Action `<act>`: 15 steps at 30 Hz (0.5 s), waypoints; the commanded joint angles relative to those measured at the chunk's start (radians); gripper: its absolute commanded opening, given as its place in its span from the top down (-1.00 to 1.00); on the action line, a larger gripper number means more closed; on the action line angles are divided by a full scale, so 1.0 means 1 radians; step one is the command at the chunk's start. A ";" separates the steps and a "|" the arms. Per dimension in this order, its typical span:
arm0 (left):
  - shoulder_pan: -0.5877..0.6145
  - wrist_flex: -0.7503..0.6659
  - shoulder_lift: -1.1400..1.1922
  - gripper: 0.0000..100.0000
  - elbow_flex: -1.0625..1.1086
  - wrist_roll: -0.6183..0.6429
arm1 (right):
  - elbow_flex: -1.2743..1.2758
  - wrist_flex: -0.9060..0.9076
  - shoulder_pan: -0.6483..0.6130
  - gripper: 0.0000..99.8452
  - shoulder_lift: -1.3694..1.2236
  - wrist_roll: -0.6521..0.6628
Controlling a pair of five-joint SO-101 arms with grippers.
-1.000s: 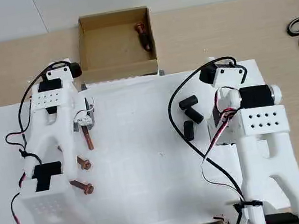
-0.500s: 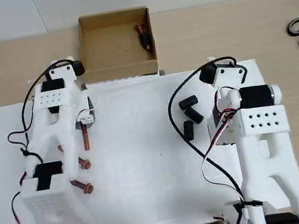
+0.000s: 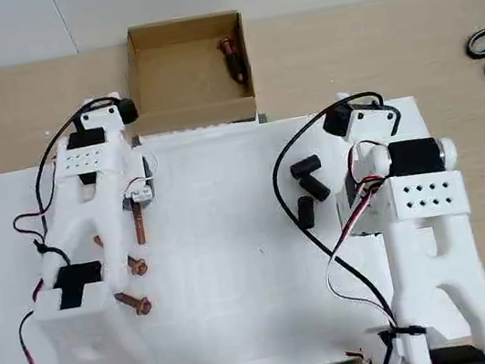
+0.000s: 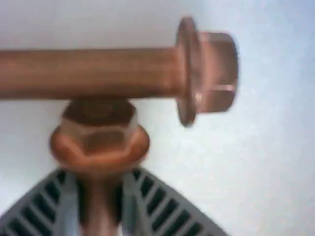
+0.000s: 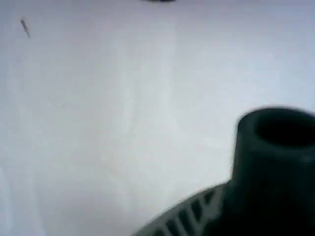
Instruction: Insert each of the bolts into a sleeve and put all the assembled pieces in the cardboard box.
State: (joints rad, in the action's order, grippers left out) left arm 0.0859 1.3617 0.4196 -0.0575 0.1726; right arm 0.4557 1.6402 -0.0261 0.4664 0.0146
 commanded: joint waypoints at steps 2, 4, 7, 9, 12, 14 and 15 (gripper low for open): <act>-0.018 0.055 -0.195 0.99 -0.031 -0.006 | -0.008 -0.005 -0.001 1.00 0.035 0.021; -0.028 0.095 -0.247 0.99 -0.031 -0.006 | -0.008 -0.005 -0.001 0.99 0.036 0.068; -0.034 0.169 -0.313 0.99 -0.031 -0.005 | -0.009 0.004 -0.001 0.99 0.061 0.118; -0.031 0.222 -0.353 0.99 -0.031 -0.006 | -0.008 0.021 -0.001 0.99 0.125 0.164; -0.032 0.296 -0.404 0.99 -0.031 -0.008 | 0.002 0.027 -0.001 0.99 0.243 0.232; -0.038 0.338 -0.445 0.99 -0.031 -0.008 | 0.025 0.027 -0.001 0.99 0.323 0.290; -0.037 0.351 -0.473 0.99 -0.031 -0.008 | 0.046 0.022 0.004 0.99 0.364 0.308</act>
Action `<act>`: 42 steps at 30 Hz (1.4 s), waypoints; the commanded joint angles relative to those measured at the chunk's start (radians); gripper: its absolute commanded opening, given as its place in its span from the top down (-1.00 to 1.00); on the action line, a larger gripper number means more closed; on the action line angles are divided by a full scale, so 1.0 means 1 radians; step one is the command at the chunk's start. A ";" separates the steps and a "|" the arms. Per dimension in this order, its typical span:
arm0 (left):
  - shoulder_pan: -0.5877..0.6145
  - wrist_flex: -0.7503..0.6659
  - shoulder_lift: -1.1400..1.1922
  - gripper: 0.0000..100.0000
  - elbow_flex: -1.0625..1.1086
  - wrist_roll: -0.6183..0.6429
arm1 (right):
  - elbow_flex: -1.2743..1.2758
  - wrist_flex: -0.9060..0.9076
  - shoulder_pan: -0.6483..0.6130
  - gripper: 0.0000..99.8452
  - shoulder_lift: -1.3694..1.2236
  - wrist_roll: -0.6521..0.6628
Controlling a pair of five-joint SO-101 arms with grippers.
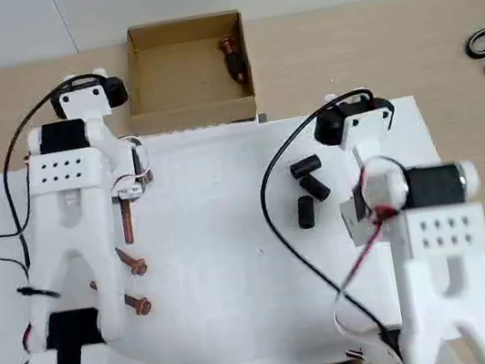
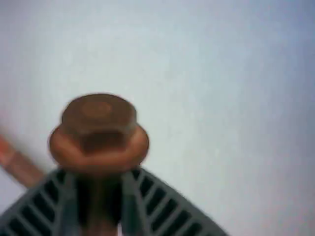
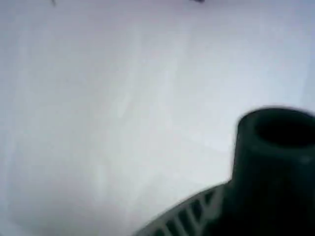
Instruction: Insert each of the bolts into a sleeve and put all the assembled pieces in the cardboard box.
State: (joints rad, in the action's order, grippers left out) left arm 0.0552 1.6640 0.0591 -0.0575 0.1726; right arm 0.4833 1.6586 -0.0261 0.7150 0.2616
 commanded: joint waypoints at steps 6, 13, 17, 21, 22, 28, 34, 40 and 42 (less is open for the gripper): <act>-0.012 0.051 -0.299 0.99 -0.028 -0.003 | 0.181 -0.073 0.005 1.00 0.344 0.069; -0.006 -0.046 -0.477 0.99 -0.025 0.055 | 0.359 -0.252 0.001 1.00 0.570 0.014; -0.011 -0.054 -0.525 0.99 -0.025 0.132 | 0.459 -0.335 0.001 1.00 0.676 0.014; -0.006 -0.066 -0.546 0.99 -0.008 0.178 | 0.572 -0.430 -0.015 1.00 0.768 0.014; -0.006 -0.078 -0.557 0.99 0.005 0.178 | 0.600 -0.455 -0.031 1.00 0.791 0.014; -0.014 -0.199 -0.724 0.99 0.137 0.069 | 0.755 -0.556 -0.159 1.00 0.932 0.015; -0.012 -0.275 -0.950 0.99 0.363 0.043 | 0.878 -0.625 -0.232 1.00 1.058 0.014; -0.014 -0.502 -1.258 0.99 0.694 0.049 | 0.967 -0.723 -0.309 1.00 1.099 -0.048; -0.014 -0.612 -1.376 0.99 0.839 0.051 | 0.990 -0.769 -0.344 1.00 1.096 -0.072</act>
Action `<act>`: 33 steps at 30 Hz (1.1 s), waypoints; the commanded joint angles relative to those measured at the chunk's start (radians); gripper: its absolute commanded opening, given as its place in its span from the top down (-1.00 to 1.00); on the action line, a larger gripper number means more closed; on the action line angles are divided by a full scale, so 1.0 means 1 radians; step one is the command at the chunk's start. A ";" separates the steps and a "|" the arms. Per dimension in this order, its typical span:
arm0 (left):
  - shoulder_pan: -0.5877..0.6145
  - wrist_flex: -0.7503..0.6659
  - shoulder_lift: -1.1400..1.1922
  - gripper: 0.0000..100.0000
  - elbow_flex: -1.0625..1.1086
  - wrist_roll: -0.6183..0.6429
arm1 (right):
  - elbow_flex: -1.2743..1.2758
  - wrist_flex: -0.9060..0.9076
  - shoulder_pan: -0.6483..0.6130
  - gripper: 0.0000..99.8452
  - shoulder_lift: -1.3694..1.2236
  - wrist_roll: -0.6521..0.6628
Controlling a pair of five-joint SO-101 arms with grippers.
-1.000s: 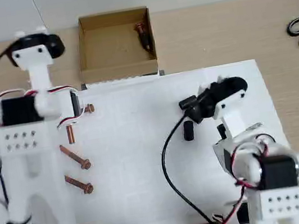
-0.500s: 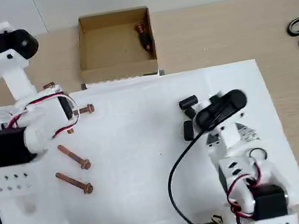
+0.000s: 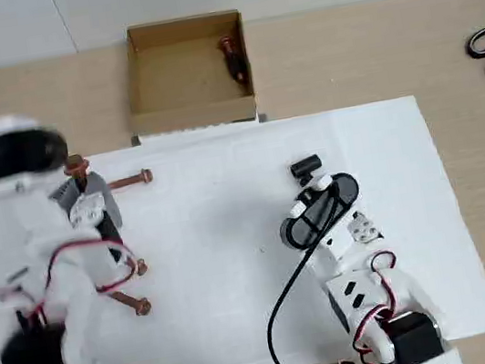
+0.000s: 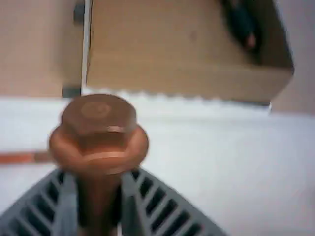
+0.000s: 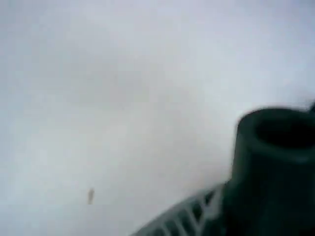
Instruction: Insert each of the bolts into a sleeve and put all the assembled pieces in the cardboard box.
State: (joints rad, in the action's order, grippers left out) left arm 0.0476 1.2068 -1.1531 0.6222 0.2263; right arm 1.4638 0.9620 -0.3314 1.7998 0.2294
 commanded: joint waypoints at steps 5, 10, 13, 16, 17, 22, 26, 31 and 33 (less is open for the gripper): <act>-0.006 -0.341 -0.483 0.99 0.472 -0.002 | 0.083 -0.185 -0.114 1.00 0.012 -0.044; -0.006 -0.382 -0.677 0.99 0.657 0.084 | 0.158 -0.300 -0.177 0.99 0.012 -0.044; -0.006 -0.404 -0.651 0.99 0.654 0.242 | 0.192 -0.357 -0.226 0.99 0.012 -0.044; -0.006 -0.453 -0.661 0.99 0.676 0.327 | 0.203 -0.378 -0.282 0.99 0.012 -0.044; -0.008 -0.462 -0.661 0.99 0.687 0.334 | 0.204 -0.384 -0.298 0.99 0.012 -0.046; -0.095 -0.476 -0.664 0.99 0.743 0.367 | 0.221 -0.420 -0.361 0.99 0.010 -0.048; -0.219 -0.520 -0.664 0.99 0.811 0.385 | 0.221 -0.420 -0.389 0.99 0.010 -0.048; -0.305 -0.566 -0.663 0.99 0.834 0.385 | 0.221 -0.418 -0.392 0.99 0.010 -0.048; -0.313 -0.565 -0.663 0.99 0.834 0.385 | 0.221 -0.418 -0.394 0.99 0.010 -0.048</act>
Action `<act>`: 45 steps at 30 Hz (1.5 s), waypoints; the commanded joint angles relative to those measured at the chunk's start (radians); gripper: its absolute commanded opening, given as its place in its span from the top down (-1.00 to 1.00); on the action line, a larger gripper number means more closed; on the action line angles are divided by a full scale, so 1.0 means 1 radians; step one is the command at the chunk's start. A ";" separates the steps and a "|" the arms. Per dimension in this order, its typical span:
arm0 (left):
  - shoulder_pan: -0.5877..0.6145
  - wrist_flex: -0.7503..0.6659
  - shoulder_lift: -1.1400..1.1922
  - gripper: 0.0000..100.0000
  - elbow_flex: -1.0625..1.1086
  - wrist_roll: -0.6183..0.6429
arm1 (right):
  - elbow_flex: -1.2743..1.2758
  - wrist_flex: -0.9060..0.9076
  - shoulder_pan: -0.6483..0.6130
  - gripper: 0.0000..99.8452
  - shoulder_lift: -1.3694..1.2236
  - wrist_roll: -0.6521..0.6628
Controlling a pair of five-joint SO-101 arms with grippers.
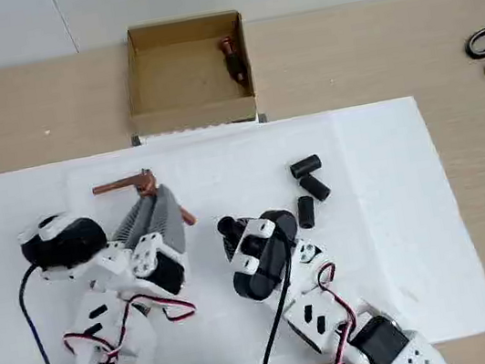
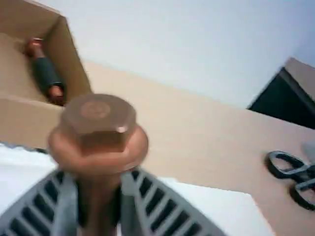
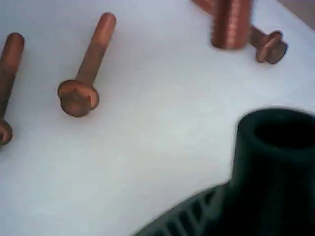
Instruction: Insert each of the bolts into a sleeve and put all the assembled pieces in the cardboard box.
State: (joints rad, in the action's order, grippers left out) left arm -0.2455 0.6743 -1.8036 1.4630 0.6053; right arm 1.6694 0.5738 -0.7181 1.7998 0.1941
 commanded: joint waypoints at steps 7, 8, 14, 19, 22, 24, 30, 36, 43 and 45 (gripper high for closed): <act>-0.071 -0.034 -0.012 0.99 -0.010 0.006 | 0.015 -0.022 -0.007 0.99 0.007 -0.012; -0.074 -0.034 -0.012 0.99 -0.012 0.006 | 0.015 -0.022 -0.007 0.99 0.002 -0.012; -0.075 -0.043 -0.012 0.99 -0.044 0.006 | 0.015 0.027 -0.008 0.99 0.001 -0.023; -0.092 -0.055 -0.012 0.99 -0.050 0.006 | 0.015 0.035 -0.025 0.99 0.001 -0.038; -0.133 -0.055 -0.012 0.99 -0.050 0.006 | 0.015 0.035 -0.047 0.99 0.001 -0.038; -0.149 -0.052 -0.012 0.99 -0.050 0.006 | 0.015 0.035 -0.050 0.99 0.001 -0.037; -0.150 -0.040 -0.011 0.99 -0.048 0.006 | 0.015 0.035 -0.050 0.99 0.001 -0.031; -0.150 0.026 -0.012 0.99 -0.050 0.006 | 0.015 0.035 -0.045 0.99 0.001 -0.031; -0.152 0.044 -0.011 0.99 -0.065 0.006 | 0.015 0.028 -0.045 0.99 0.010 -0.029; -0.172 0.084 -0.011 0.99 -0.065 0.006 | 0.015 0.027 -0.045 0.99 0.010 -0.029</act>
State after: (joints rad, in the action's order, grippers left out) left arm -0.3943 0.7219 -1.8052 1.4492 0.6068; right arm 1.6694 0.6076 -0.7626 1.7967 0.1665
